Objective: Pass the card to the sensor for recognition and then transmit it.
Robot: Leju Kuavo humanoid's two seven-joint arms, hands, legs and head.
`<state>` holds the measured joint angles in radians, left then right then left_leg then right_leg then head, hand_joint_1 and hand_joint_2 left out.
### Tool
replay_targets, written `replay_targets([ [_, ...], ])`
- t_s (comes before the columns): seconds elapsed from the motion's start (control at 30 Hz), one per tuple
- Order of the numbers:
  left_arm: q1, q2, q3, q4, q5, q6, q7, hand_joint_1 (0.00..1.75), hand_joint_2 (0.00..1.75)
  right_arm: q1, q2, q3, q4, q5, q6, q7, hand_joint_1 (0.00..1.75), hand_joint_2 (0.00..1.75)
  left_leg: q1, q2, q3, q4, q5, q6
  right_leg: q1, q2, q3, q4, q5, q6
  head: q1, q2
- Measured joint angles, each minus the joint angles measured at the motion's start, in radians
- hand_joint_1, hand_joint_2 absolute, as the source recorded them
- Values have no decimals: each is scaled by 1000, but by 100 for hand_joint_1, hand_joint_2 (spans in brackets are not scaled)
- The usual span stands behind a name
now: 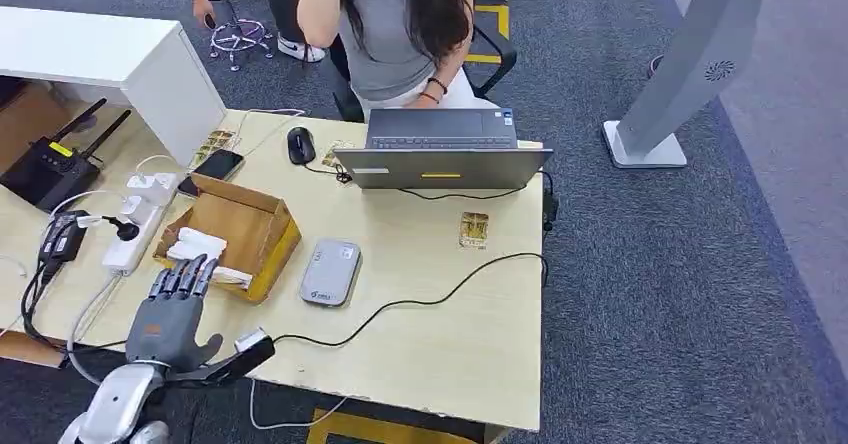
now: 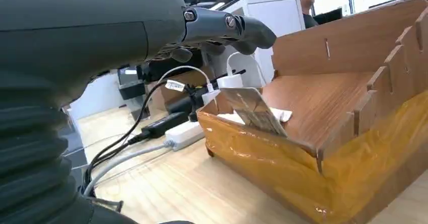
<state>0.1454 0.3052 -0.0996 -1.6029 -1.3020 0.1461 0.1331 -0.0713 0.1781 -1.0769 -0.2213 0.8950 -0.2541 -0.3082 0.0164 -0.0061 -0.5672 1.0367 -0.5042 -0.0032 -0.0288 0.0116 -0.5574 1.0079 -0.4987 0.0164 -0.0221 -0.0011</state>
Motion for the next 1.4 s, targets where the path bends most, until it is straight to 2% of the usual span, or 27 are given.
replay_targets([
  [0.5,-113,0,0,88,-22,-29,0,0,175,-5,0,18,0,27,6,13,0,0,0,0,0,0,0,0,0,0,0,0,0,0,0,0],
  [0.97,-174,-1,0,182,-32,-42,2,0,175,-8,0,22,1,40,1,67,0,0,0,0,0,0,0,0,0,0,0,0,0,0,0,0],
  [1.0,-176,-2,0,186,-31,-43,2,175,175,-8,0,22,1,41,0,68,0,0,0,0,0,0,0,0,0,0,0,0,0,0,0,0],
  [1.4,-184,-10,0,201,-8,5,-29,175,175,-8,0,22,1,47,-2,70,0,0,0,0,0,0,0,0,0,0,0,0,0,0,0,0],
])
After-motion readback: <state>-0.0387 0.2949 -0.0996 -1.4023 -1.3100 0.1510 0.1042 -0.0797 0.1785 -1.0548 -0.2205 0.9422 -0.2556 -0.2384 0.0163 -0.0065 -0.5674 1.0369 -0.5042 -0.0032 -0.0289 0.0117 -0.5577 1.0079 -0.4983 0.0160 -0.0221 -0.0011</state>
